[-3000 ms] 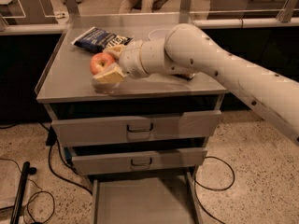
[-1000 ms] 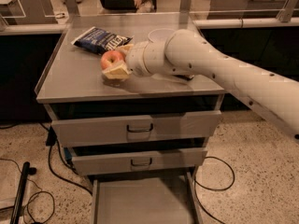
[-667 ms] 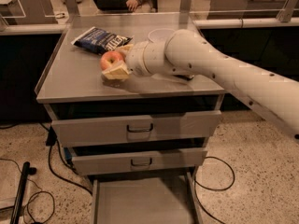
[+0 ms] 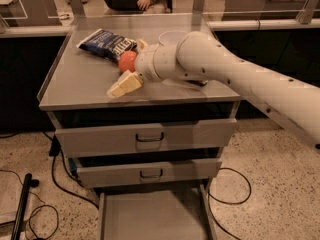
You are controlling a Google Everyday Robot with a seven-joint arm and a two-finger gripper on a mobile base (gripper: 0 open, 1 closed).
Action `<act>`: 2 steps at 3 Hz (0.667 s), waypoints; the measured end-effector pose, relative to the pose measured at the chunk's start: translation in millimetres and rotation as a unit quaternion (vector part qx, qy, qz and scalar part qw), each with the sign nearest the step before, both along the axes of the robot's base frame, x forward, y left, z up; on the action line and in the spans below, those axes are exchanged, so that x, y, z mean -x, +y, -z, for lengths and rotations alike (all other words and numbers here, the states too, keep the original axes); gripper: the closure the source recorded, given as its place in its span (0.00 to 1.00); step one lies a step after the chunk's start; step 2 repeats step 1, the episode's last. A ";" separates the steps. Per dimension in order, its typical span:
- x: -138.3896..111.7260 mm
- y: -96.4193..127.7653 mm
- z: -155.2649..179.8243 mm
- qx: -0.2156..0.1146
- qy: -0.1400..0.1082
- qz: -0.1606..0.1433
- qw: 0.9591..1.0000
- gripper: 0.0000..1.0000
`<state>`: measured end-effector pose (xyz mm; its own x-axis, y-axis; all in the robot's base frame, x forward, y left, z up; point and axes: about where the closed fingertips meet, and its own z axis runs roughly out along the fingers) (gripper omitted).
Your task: Pick apple from bottom drawer and place on counter
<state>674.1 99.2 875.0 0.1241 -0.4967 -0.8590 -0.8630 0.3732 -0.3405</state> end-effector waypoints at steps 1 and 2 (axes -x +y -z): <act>0.0 0.0 0.0 0.000 0.000 0.000 1.000 0.00; 0.0 0.0 0.0 0.000 0.000 0.000 1.000 0.00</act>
Offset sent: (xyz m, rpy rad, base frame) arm 0.0000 0.0000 0.0000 0.0000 0.0000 0.0000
